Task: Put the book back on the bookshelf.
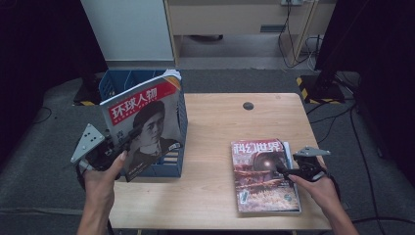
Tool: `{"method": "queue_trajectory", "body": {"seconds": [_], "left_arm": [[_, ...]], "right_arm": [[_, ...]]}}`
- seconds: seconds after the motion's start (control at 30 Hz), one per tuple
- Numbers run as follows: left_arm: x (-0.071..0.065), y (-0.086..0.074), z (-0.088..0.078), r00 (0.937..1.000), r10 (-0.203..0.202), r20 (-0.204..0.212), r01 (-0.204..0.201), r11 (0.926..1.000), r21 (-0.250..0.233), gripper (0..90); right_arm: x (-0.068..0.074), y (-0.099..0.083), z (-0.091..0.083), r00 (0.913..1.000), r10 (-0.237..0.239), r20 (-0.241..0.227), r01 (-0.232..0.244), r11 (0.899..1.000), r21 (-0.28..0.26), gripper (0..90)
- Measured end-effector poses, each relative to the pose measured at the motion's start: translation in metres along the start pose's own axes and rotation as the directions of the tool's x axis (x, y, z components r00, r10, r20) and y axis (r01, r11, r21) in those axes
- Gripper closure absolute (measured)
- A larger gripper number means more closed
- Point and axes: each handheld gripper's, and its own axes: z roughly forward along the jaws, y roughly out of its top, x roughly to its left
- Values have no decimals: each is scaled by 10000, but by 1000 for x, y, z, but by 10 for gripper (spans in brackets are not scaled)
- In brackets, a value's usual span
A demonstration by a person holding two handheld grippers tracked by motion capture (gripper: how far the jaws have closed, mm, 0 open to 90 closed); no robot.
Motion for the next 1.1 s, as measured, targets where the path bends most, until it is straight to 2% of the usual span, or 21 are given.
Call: {"method": "queue_trajectory", "body": {"seconds": [0.33, 0.63, 1.1], "left_arm": [[18, -1, -11, 9989, -170, -443, 166, 9998, -74, 869], [29, 5, -22, 9969, -169, -773, 150, 9996, -246, 868], [54, 8, -54, 9867, -312, -1598, 226, 9982, -549, 868]], "right_arm": [[1, 0, 1, 10000, 39, 13, -39, 10000, 13, 137], [-1, -1, 1, 10000, 57, 43, -57, 10000, 0, 140], [-2, -2, 2, 9998, 54, 166, -54, 10000, 21, 150]]}}
